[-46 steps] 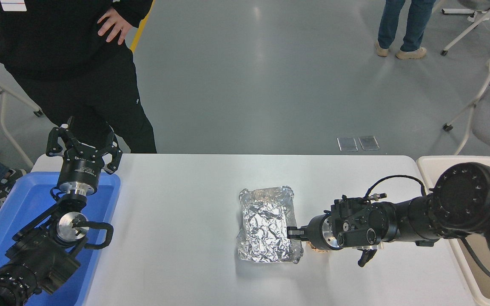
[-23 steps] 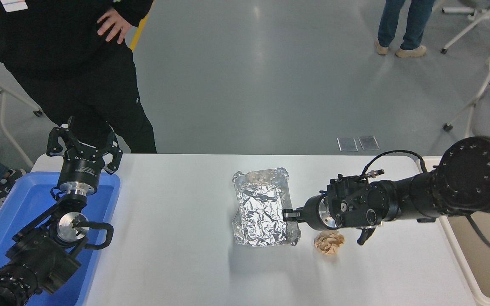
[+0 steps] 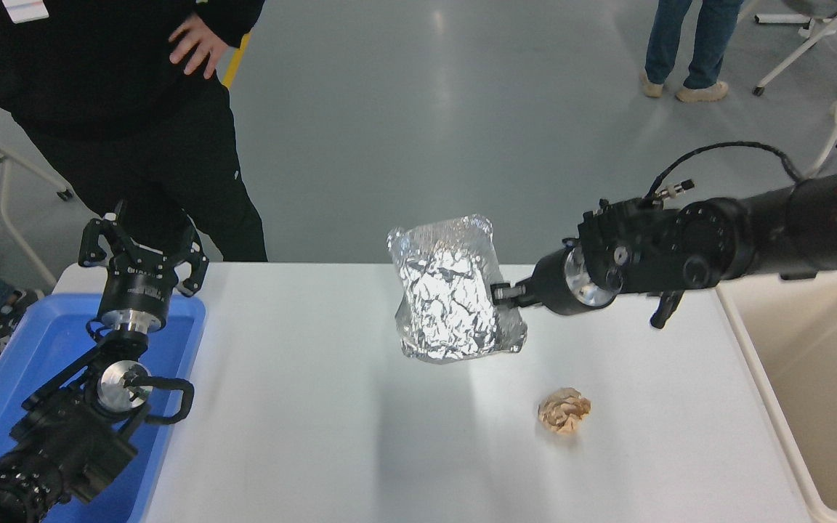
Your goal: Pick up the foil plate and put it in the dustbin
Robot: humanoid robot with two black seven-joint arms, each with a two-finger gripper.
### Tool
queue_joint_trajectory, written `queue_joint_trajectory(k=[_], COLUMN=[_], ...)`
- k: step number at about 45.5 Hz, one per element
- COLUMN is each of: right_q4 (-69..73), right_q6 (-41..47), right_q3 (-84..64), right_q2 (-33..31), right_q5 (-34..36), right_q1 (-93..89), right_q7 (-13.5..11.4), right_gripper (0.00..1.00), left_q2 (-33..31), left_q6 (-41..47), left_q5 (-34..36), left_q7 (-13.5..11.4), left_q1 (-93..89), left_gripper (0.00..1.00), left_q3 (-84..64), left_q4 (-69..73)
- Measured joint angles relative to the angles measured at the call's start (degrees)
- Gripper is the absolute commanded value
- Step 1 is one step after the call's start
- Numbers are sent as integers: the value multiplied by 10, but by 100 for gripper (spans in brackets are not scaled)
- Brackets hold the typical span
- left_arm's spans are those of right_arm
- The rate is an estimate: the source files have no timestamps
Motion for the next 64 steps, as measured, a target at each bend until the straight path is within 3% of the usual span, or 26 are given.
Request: queue_joint_trajectory(k=[13,29,48,64], right_q4=[34,19,-129,-315], right_q6=[61,78,76,77], right_q3=[-1,-33,-103,-116], right_q2=[-67,-94,-205,-304], right_q5=[0,3,36,98], right_q1=[106,126,32,-153], right_q7=[0,-2,-7,-7], right_gripper=[0,0,0,0], left_q2=[0,0,0,-1], left_q6=[0,0,0,0], left_q5=[0,0,0,0], left_q7=[0,0,0,0], left_q1=[0,0,0,0], left_gripper=[99,99,99,99], left_q3=[0,0,0,0], left_q4=[0,0,0,0])
